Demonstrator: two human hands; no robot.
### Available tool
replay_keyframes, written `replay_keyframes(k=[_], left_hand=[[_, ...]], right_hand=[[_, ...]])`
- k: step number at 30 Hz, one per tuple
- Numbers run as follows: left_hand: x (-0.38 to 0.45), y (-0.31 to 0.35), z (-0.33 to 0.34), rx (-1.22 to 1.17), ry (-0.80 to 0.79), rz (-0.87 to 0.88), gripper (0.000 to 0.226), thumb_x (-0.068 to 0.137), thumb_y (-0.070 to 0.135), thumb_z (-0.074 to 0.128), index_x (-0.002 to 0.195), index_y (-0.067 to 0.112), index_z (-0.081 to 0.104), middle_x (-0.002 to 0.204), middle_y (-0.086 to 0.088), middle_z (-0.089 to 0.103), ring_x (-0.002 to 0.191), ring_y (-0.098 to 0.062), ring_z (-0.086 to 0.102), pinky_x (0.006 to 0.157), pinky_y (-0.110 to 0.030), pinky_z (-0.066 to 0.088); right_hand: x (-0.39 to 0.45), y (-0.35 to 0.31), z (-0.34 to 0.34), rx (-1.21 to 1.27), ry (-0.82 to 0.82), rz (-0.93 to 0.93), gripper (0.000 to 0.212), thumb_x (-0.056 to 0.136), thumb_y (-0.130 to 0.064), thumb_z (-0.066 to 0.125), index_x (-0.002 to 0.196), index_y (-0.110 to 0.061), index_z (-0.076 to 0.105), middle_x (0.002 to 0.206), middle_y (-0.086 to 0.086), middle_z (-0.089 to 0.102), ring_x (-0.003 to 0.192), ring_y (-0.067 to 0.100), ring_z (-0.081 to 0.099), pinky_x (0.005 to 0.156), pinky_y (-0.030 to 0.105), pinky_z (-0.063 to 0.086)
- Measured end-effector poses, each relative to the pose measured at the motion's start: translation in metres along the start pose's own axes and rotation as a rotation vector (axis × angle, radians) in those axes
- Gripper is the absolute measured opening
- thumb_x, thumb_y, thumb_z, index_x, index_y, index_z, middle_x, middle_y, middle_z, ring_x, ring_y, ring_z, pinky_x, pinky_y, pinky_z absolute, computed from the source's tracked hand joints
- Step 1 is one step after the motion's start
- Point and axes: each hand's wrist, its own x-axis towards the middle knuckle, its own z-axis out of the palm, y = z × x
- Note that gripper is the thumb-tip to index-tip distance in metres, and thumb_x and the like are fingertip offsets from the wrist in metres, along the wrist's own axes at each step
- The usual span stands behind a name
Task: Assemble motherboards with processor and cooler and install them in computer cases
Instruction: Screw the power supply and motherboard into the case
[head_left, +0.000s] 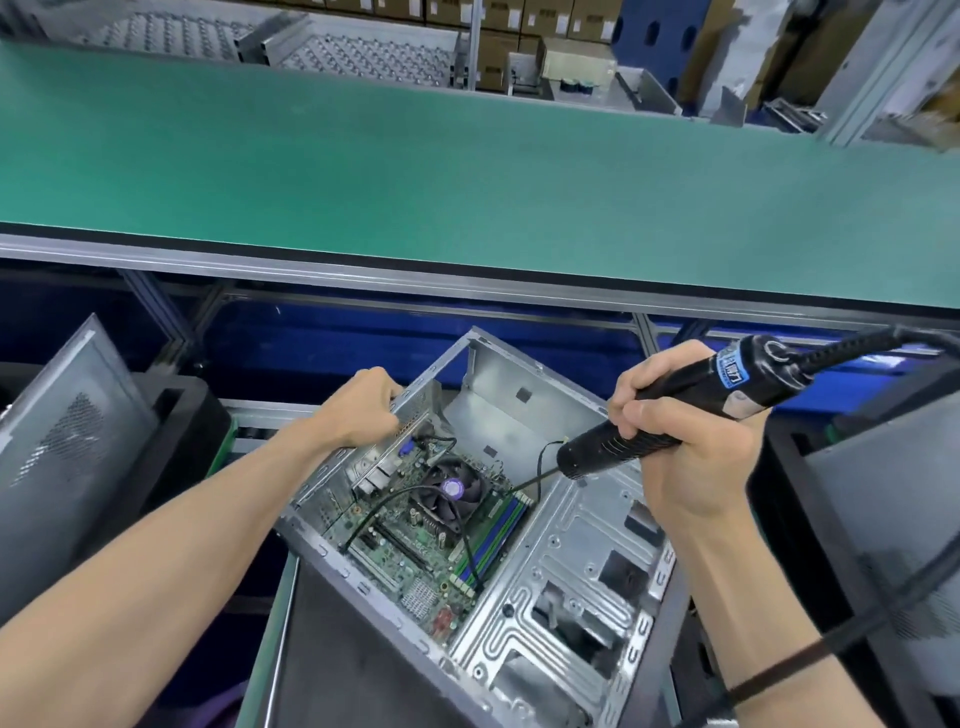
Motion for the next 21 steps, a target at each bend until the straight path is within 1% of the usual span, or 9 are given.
replay_keyframes(k=[2,4,8,10,12,14,16,19,21], left_hand=[[0.006,0.001,-0.001,0.024,-0.019,0.04,0.028,0.064,-0.015,0.048,0.065,0.012,0.053,0.054,-0.008,0.032,0.044,-0.015,0.016,0.043,-0.023,0.009],[0.014,0.003,-0.001,0.041,-0.049,0.065,0.026,0.064,-0.015,0.048,0.062,0.012,0.048,0.053,-0.006,0.031,0.047,-0.017,0.017,0.045,-0.023,0.009],[0.029,0.02,0.003,0.096,-0.159,0.156,0.024,0.063,-0.013,0.048,0.067,0.008,0.058,0.044,0.006,0.023,0.041,-0.012,0.014,0.043,-0.022,0.01],[0.038,0.033,0.009,0.108,-0.223,0.221,0.017,0.061,-0.014,0.048,0.064,-0.001,0.058,0.047,0.001,0.027,0.042,-0.013,0.015,0.043,-0.023,0.011],[0.048,0.048,0.017,0.121,-0.265,0.275,0.008,0.058,-0.013,0.046,0.059,-0.006,0.049,0.051,-0.008,0.03,0.047,-0.015,0.016,0.047,-0.027,0.012],[0.054,0.062,0.023,0.13,-0.28,0.344,0.019,0.056,-0.013,0.044,0.052,0.004,0.035,0.051,-0.008,0.027,0.051,-0.019,0.017,0.051,-0.032,0.013],[0.057,0.071,0.027,0.164,-0.279,0.384,0.026,0.055,-0.012,0.044,0.052,0.009,0.03,0.051,-0.006,0.025,0.051,-0.019,0.017,0.052,-0.034,0.013],[0.057,0.075,0.028,0.287,-0.255,0.385,0.025,0.06,-0.008,0.05,0.055,0.01,0.034,0.049,-0.003,0.026,0.048,-0.018,0.02,0.05,-0.034,0.016],[0.054,0.07,0.026,0.351,-0.198,0.366,0.017,0.071,0.005,0.063,0.06,0.01,0.051,0.045,0.001,0.031,0.043,-0.016,0.025,0.045,-0.031,0.025]], right_hand=[[0.002,-0.001,-0.002,-0.001,0.0,0.004,0.021,0.052,0.013,0.052,0.06,-0.005,0.06,0.059,0.02,0.054,0.047,0.027,0.046,0.057,0.033,0.041],[0.004,0.0,-0.004,0.001,0.004,0.007,0.021,0.053,0.013,0.051,0.06,-0.004,0.06,0.059,0.02,0.054,0.046,0.027,0.045,0.057,0.033,0.041],[0.009,0.003,-0.008,0.016,0.009,-0.008,0.024,0.053,0.013,0.053,0.06,-0.008,0.062,0.059,0.02,0.055,0.046,0.027,0.045,0.058,0.034,0.04],[0.011,0.006,-0.01,0.008,0.008,-0.022,0.025,0.053,0.013,0.053,0.061,-0.009,0.063,0.059,0.019,0.056,0.046,0.027,0.045,0.059,0.033,0.04],[0.014,0.009,-0.012,-0.009,0.009,-0.047,0.02,0.052,0.007,0.059,0.062,-0.01,0.064,0.06,0.019,0.057,0.047,0.028,0.045,0.058,0.032,0.04],[0.019,0.013,-0.014,-0.019,0.017,-0.077,0.014,0.051,0.0,0.064,0.062,-0.009,0.065,0.061,0.02,0.057,0.048,0.029,0.048,0.058,0.031,0.042],[0.023,0.017,-0.017,-0.019,0.03,-0.099,0.015,0.051,0.001,0.063,0.063,-0.009,0.065,0.061,0.02,0.058,0.049,0.028,0.051,0.058,0.03,0.044],[0.032,0.026,-0.019,-0.031,0.052,-0.12,0.017,0.05,0.0,0.064,0.062,-0.011,0.067,0.061,0.017,0.061,0.05,0.027,0.055,0.057,0.029,0.045],[0.038,0.034,-0.019,-0.039,0.057,-0.114,0.015,0.049,0.0,0.065,0.062,-0.008,0.066,0.061,0.017,0.063,0.049,0.026,0.055,0.056,0.028,0.045]])
